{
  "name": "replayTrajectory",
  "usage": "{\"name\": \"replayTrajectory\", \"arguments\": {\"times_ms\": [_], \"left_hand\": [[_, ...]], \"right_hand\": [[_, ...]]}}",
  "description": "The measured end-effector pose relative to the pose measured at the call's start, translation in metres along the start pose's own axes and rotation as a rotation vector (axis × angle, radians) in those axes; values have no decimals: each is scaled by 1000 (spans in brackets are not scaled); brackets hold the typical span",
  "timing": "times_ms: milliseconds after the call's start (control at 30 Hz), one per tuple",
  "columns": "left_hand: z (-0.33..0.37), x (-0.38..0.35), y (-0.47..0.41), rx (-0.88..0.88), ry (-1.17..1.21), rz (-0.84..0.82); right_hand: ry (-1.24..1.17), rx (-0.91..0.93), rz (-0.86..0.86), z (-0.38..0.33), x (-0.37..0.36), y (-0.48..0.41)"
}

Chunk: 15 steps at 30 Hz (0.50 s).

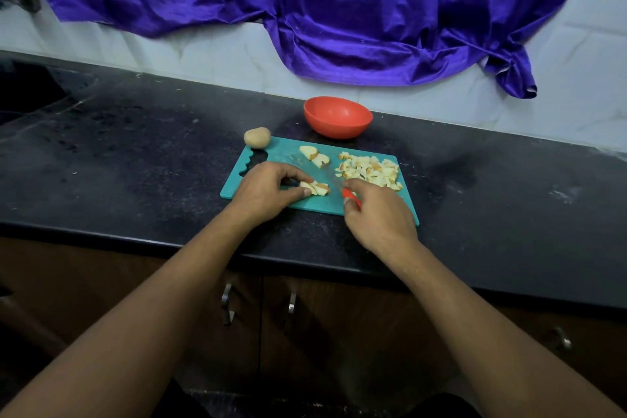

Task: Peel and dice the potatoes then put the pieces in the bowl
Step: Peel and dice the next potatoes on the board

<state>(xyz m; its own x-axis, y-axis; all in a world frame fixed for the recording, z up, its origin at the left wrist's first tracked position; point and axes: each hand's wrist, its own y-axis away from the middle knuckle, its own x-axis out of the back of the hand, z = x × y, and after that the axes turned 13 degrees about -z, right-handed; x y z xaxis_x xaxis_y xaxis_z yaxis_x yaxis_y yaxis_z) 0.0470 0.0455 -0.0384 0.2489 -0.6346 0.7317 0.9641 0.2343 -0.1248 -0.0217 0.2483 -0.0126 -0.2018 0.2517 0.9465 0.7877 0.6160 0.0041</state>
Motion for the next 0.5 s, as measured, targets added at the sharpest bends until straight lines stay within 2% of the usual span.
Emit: {"name": "replayTrajectory", "arguments": {"times_ms": [367, 500], "left_hand": [[0, 0, -2, 17, 18, -21], [2, 0, -1, 10, 8, -28]], "right_hand": [[151, 158, -117, -11, 9, -14], [122, 144, -114, -6, 13, -17]]}}
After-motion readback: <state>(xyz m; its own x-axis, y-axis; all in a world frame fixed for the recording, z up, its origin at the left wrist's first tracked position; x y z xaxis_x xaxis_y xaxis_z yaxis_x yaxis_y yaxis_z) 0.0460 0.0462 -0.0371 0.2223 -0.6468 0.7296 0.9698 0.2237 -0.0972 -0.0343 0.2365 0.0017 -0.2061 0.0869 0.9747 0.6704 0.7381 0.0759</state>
